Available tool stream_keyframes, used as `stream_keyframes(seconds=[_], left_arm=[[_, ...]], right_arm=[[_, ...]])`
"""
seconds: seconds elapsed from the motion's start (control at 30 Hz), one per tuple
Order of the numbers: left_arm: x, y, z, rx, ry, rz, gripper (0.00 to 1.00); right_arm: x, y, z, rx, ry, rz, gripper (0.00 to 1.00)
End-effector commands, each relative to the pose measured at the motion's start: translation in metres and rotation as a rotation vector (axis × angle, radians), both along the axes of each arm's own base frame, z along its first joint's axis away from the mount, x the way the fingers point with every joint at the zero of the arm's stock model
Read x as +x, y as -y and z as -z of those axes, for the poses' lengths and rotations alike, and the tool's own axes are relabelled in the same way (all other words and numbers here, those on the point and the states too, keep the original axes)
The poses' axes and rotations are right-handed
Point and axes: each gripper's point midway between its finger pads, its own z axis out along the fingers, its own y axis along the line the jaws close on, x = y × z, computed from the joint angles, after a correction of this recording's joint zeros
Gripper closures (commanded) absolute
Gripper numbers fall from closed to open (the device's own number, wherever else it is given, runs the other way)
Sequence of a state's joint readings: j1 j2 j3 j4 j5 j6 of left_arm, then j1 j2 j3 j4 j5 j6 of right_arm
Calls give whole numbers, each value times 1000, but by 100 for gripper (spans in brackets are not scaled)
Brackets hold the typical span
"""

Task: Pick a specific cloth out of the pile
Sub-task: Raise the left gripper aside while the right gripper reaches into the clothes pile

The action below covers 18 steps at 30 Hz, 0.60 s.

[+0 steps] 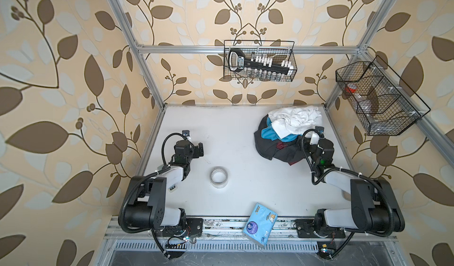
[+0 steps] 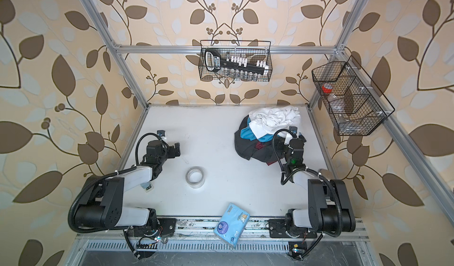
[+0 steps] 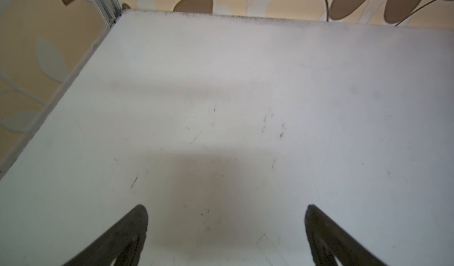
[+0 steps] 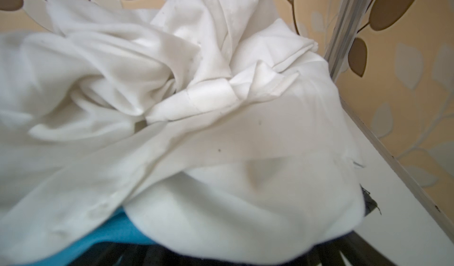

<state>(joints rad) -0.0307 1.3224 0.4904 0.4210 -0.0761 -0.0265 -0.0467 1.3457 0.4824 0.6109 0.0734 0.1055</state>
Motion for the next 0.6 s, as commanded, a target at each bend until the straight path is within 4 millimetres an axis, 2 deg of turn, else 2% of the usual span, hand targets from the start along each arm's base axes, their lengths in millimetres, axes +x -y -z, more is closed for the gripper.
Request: stream_keyframes(seconds=[0.0, 0.1, 0.2, 0.33, 0.57], left_arm=[[-9, 6, -29, -54, -9, 25, 1], [-20, 24, -54, -118, -4, 98, 1], [-35, 59, -79, -216, 13, 239, 1], [-60, 106, -111, -370, 33, 475, 1], [-107, 157, -155, -506, 109, 821, 1]], right_arm=[[-16, 3, 18, 50, -183, 47, 0], [-27, 5, 17, 96, -271, 85, 1], [-34, 2, 5, 122, -311, 87, 0], [-44, 2, -23, 139, -318, 100, 0], [-60, -7, -58, 164, -278, 61, 1]])
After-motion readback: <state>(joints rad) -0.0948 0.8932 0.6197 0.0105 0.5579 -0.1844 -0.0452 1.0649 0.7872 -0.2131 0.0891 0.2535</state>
